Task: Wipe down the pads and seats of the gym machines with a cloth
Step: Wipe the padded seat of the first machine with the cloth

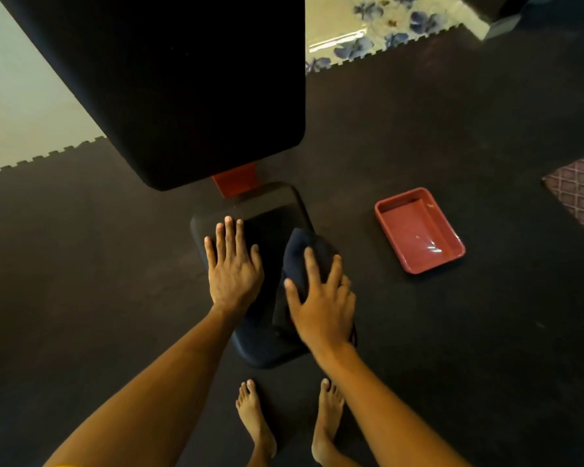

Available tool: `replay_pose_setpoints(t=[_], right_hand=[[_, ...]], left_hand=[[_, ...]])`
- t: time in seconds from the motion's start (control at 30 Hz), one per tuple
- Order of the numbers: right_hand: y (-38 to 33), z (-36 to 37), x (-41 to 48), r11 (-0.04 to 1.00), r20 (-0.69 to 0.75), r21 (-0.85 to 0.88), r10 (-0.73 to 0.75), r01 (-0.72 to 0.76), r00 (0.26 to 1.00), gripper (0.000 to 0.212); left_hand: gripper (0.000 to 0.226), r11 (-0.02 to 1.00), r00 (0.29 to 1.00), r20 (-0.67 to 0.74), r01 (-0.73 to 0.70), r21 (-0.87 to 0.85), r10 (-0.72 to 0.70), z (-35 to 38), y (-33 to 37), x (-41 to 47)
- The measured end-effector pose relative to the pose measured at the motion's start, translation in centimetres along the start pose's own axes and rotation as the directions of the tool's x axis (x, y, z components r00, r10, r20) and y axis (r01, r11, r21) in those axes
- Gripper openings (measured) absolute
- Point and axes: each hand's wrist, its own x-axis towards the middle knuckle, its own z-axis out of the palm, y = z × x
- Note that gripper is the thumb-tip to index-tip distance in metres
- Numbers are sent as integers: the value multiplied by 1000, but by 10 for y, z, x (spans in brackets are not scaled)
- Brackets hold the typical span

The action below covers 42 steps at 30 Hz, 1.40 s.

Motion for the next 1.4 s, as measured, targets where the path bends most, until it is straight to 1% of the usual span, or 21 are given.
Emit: replay_pose_setpoints(t=[0.13,0.2,0.33,0.4,0.43,0.47,0.53,0.6,0.67,0.73,0.8,0.87,0.9,0.97,1.03,1.1,1.17,1.23,1.27,1.33,1.4], right_hand=[[-9,7,19,985,-49,-62,-165,162,985,67],[-14,4,51,988,-37,-31,-155,154,987,67],[-4,-4,73,989,85,134,46,-57,995,74],[-1,-6,49,964,67,166,201,-209,977,75],[-3,-4,33,963,20,119,240,-240,971,75],[-8,-1,19,976,-38,38,216,-215,976,74],[-20,8,9,993,-79,-82,76,-82,994,70],[-24,10,29,995,-82,-84,-58,51,995,67],[-20,5,53,996,-50,-47,-82,80,995,67],[-9,-1,60,995,8,69,69,-69,998,67],[-3,-2,45,916,25,208,344,-342,938,65],[-15,7,5,867,-102,131,495,-481,863,65],[-27,14,-14,883,-178,43,466,-466,867,66],[-46,27,-37,929,-228,-51,347,-367,910,66],[-40,26,-26,973,-210,-48,210,-225,955,65],[-23,17,-6,973,-192,18,228,-229,954,64],[-11,14,-3,902,-233,164,428,-399,873,64],[-18,28,-24,723,-250,404,676,-560,693,63],[-32,40,-39,622,-233,518,764,-588,602,65],[-71,63,-67,445,-159,684,864,-578,478,72],[-102,76,-84,373,-113,747,887,-550,447,75]], left_hand=[[63,1000,1000,-6,4,9,-4,2,6,1],[65,1000,1000,-3,-24,20,24,1,5,2],[64,997,996,47,-71,30,70,-2,4,2],[66,992,990,74,-124,38,121,-3,2,-2],[67,987,985,86,-153,47,149,-3,2,-3],[69,982,980,93,-181,55,175,-2,1,-2],[70,973,972,100,-218,69,211,1,-2,0],[70,961,960,114,-264,84,254,2,-4,1],[70,946,947,114,-311,94,300,3,-6,1],[69,934,934,122,-346,85,335,3,-7,-1],[68,927,925,127,-369,73,358,2,-8,-5],[68,917,913,137,-394,59,383,1,-9,-5],[69,916,913,130,-396,59,387,1,-10,-4],[70,914,911,121,-402,53,394,2,-11,-4],[69,900,896,131,-433,56,423,3,-11,-8],[68,877,872,151,-478,49,467,4,-11,-14],[65,876,867,159,-482,19,473,3,-11,-18],[62,888,878,157,-460,11,453,2,-8,-21],[62,892,884,143,-452,21,445,3,-8,-22],[63,892,890,113,-449,50,441,4,-8,-22],[65,893,892,106,-446,62,439,8,-8,-22]])
